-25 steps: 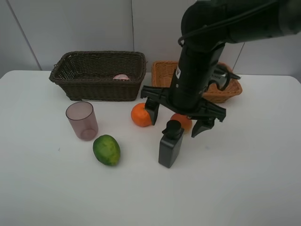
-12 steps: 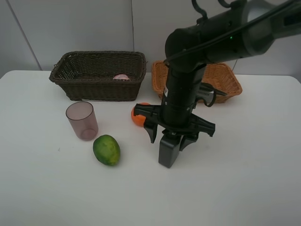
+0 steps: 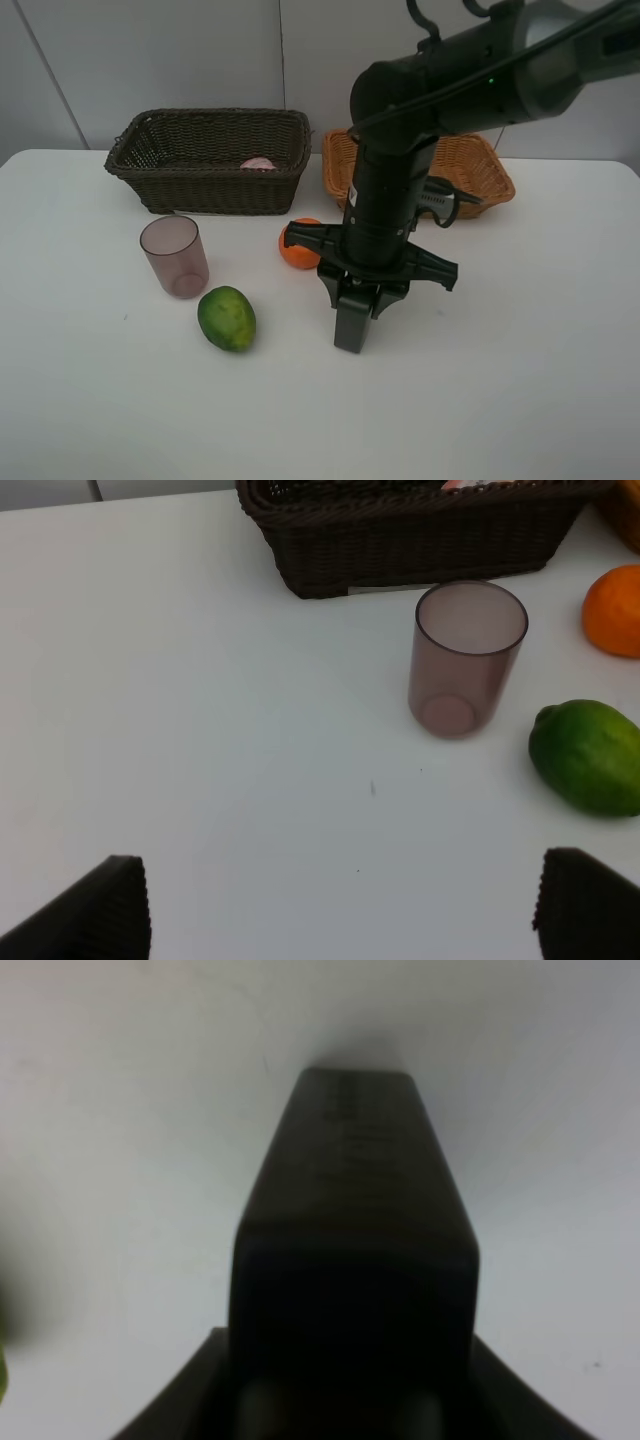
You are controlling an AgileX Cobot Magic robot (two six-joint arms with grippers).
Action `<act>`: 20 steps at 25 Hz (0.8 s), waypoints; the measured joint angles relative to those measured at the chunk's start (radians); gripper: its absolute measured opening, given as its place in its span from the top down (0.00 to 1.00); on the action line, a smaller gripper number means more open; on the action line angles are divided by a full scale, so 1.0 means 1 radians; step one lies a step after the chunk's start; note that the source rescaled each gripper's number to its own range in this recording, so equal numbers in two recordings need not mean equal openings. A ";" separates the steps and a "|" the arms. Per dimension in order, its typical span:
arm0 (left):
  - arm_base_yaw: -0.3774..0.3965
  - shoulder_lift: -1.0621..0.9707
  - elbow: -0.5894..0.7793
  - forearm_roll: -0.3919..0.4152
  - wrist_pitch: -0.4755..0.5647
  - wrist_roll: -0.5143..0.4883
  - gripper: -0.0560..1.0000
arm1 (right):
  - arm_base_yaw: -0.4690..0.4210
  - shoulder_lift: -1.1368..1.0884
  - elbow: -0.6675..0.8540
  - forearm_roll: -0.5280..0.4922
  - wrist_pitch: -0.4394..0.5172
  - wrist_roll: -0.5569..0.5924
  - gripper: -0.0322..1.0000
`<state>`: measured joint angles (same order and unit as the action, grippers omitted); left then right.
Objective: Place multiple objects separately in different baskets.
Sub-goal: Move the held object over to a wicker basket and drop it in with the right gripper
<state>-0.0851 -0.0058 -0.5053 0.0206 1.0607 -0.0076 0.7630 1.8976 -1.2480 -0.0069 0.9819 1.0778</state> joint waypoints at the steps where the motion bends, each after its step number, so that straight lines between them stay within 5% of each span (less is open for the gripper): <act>1: 0.000 0.000 0.000 0.000 0.000 0.000 0.00 | 0.001 0.000 0.000 0.000 0.001 0.000 0.85; 9: 0.000 0.000 0.000 0.000 0.000 0.000 0.00 | 0.002 0.000 0.000 0.000 0.014 -0.007 0.85; 13: 0.000 0.000 0.000 0.000 0.000 0.000 0.00 | 0.002 -0.001 -0.017 -0.001 0.054 -0.098 0.85; 20: 0.000 0.000 0.000 0.000 0.000 0.000 0.00 | 0.004 -0.022 -0.260 -0.006 0.230 -0.621 0.85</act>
<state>-0.0851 -0.0058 -0.5053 0.0206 1.0607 -0.0076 0.7666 1.8760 -1.5084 -0.0134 1.2122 0.4565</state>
